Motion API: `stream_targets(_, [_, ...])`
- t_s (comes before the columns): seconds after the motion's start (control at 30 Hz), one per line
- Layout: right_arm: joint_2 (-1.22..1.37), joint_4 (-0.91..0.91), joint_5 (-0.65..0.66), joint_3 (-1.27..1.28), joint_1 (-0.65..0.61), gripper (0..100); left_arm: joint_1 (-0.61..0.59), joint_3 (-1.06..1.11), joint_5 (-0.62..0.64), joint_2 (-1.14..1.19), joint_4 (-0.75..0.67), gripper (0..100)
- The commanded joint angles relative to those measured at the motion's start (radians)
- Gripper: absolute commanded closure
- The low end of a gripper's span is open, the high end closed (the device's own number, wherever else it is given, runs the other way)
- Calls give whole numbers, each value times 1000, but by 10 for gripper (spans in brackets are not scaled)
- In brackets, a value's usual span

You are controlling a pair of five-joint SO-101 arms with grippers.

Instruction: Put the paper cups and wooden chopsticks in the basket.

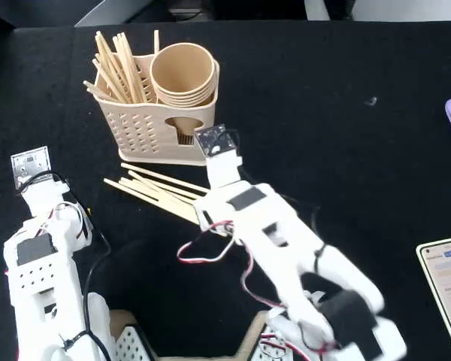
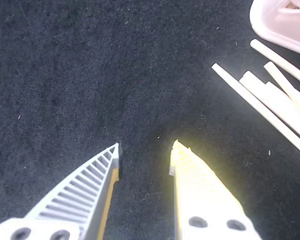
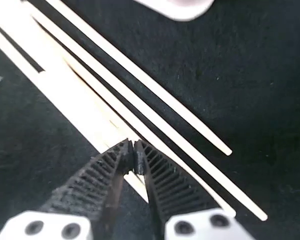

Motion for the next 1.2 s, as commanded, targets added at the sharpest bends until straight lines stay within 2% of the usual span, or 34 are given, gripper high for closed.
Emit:
stream_targets(0.0, [-157,81,124,1,-17,969,-7,-7,-2,0,-17,827])
stream_targets(0.07, [-216,215,235,-15,-37,883,-7,-7,-2,0,-17,827])
stream_targets(0.17, [-237,364,316,-30,-83,717,-4,-10,-2,2,-17,827])
stream_targets(0.23, [-232,393,358,-25,-110,675,-8,-12,0,2,-17,827])
stream_targets(0.33, [-177,394,381,-44,-124,722,-10,-16,-5,-5,2,827])
stream_targets(0.43, [-85,396,414,-110,-124,747,-22,-88,-6,-9,92,827])
stream_targets(0.57, [19,394,442,-189,-126,747,-130,-278,-6,-9,269,827])
stream_targets(0.67, [45,394,465,-208,-126,747,-203,-409,-11,-6,328,825])
stream_targets(0.83, [1,364,514,-145,-129,748,-229,-572,-140,3,384,827])
stream_targets(1.0, [-27,180,512,2,-201,750,-223,-443,-166,2,430,827])
stream_targets(1.17, [61,160,512,-8,-216,750,-211,-288,-158,-8,391,827])
